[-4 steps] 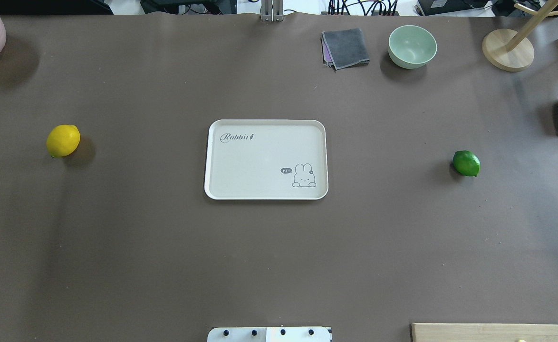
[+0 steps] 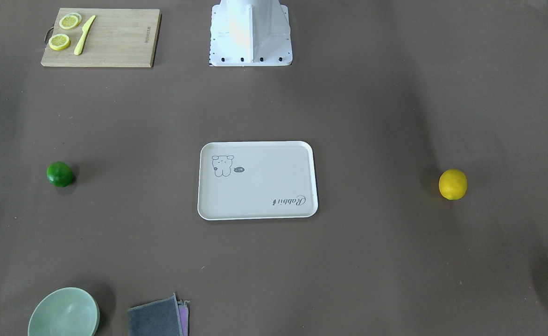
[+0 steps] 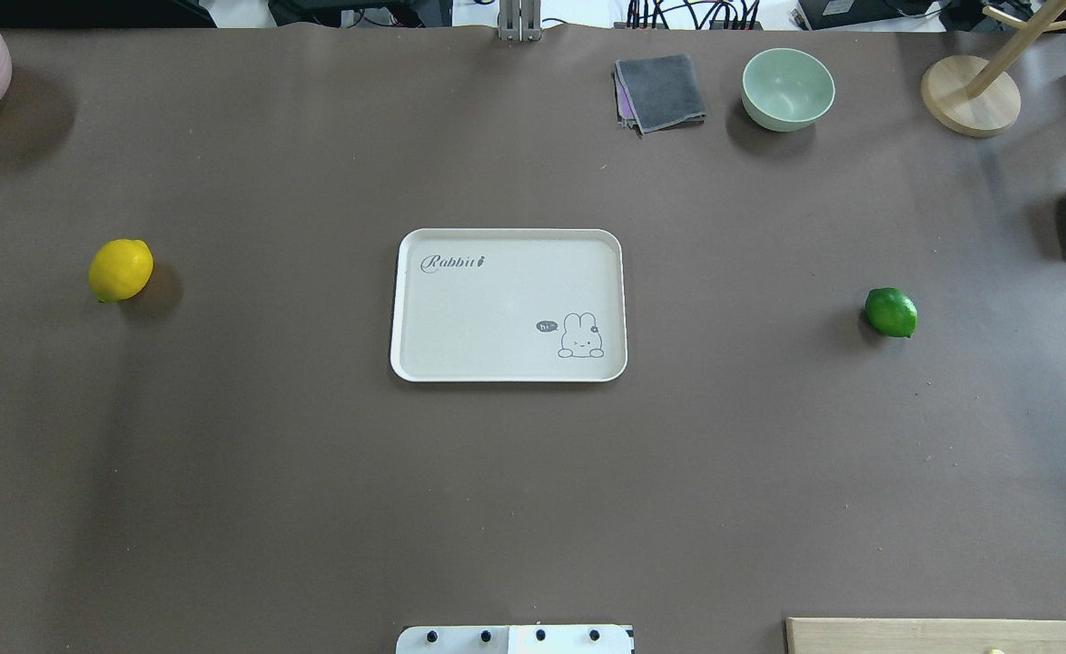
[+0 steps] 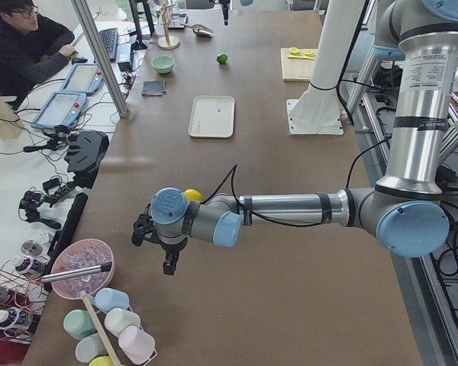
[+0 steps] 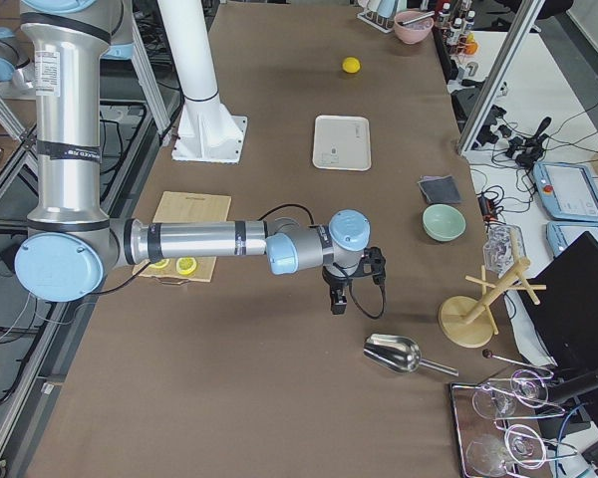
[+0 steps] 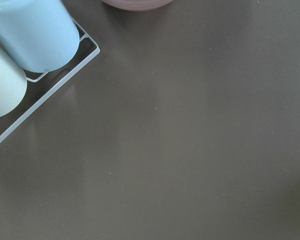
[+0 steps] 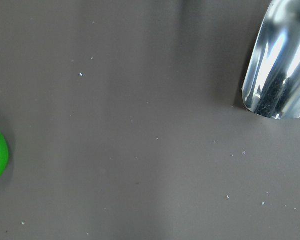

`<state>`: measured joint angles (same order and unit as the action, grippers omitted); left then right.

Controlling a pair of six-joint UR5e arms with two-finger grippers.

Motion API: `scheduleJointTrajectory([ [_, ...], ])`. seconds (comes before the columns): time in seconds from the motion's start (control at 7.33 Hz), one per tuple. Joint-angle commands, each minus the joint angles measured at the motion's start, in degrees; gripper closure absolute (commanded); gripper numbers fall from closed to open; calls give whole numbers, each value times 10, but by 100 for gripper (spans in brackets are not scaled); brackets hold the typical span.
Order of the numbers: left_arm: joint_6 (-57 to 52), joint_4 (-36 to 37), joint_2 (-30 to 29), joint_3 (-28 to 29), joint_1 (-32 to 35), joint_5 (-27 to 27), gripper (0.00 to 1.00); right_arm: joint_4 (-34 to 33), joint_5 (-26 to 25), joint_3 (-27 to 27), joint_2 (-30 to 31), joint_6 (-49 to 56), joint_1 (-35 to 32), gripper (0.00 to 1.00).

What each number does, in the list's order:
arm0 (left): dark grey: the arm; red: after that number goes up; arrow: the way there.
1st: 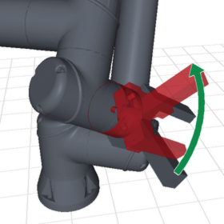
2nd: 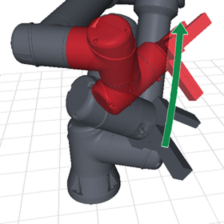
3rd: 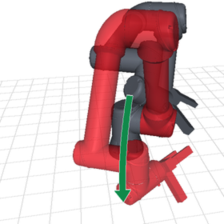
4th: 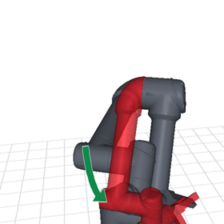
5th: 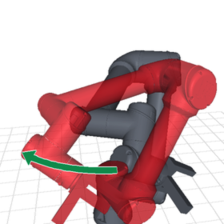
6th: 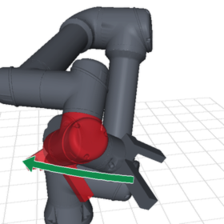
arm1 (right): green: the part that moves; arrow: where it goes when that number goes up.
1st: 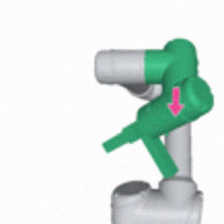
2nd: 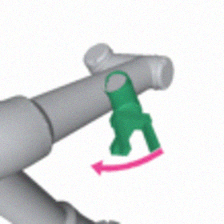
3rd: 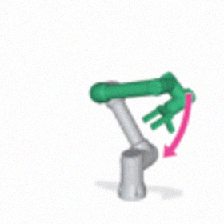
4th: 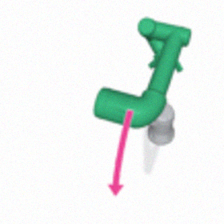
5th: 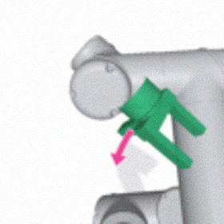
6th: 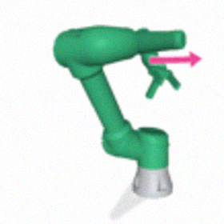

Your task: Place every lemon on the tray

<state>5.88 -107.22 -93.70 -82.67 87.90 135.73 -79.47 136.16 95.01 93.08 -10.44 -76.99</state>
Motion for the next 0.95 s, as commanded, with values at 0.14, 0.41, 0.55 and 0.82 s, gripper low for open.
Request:
scheduleJointTrajectory([
  [0.14, 4, -6, 8, 8, -4, 2, 2, 7, 1, 4, -1, 2, 0, 0],
  [0.41, 2, -36, 14, 22, -16, 7, 2, 5, 2, -50, -38, 0, 8, 0],
  [0.55, 2, -76, 28, 32, -16, 22, 2, 11, 1, -46, -33, 8, 7, 0],
  [0.82, 4, -124, 31, 44, -16, 23, 2, 17, 1, -26, -6, 3, 5, 0],
])
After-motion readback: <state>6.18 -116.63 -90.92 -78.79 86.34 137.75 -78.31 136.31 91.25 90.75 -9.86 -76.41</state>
